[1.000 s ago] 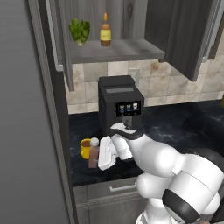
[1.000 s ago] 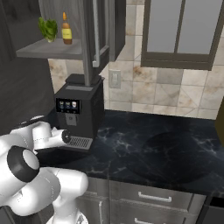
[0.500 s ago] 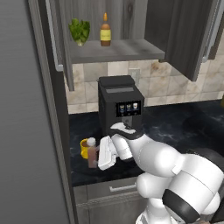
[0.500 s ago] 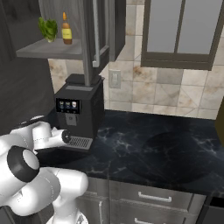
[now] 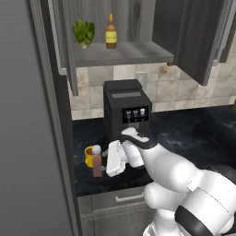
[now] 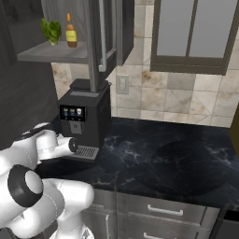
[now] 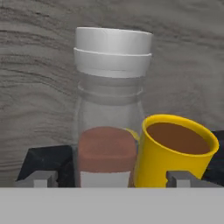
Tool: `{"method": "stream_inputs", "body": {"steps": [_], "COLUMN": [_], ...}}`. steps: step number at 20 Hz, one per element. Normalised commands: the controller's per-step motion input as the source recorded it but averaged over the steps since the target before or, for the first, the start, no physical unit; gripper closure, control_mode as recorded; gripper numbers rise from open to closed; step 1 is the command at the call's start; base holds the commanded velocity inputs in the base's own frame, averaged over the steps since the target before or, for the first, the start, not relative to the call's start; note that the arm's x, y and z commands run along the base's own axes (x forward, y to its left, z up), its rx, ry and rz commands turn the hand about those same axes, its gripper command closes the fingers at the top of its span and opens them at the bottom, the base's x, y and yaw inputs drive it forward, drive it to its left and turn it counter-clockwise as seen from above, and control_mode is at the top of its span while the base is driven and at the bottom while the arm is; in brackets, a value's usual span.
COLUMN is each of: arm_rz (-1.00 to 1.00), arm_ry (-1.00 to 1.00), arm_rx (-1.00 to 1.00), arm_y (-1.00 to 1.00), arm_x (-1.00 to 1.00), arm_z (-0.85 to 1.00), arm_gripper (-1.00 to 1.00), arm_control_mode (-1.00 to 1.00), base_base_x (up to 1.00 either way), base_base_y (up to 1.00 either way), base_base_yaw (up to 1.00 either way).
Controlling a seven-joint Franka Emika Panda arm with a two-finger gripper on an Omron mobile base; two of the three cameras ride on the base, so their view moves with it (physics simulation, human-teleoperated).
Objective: Pick the cinnamon and honey bottle from the cabinet and place them next to the mug.
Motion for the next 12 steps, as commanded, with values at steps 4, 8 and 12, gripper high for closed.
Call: {"method": "stream_inputs", "body": {"steps": [4,8,12], "arm_rz": [-0.01,0.0,0.0], "arm_ry": [-0.1,-0.08,-0.08], "arm_rx": [0.0,0.01,0.01], "arm_y": [-0.16,-0.11,-0.11], "arm_x": [0.0,-0.02,0.0], "arm_z": [0.54,0.63,0.72], "arm_gripper": [-1.0,-1.0,-1.0], "arm_control_mode": [-1.0,-1.0,-1.0], "base_base_x": [0.0,0.0,0.0], "base_base_y": [0.0,0.0,0.0], "base_base_yaw": [0.0,0.0,0.0]}}
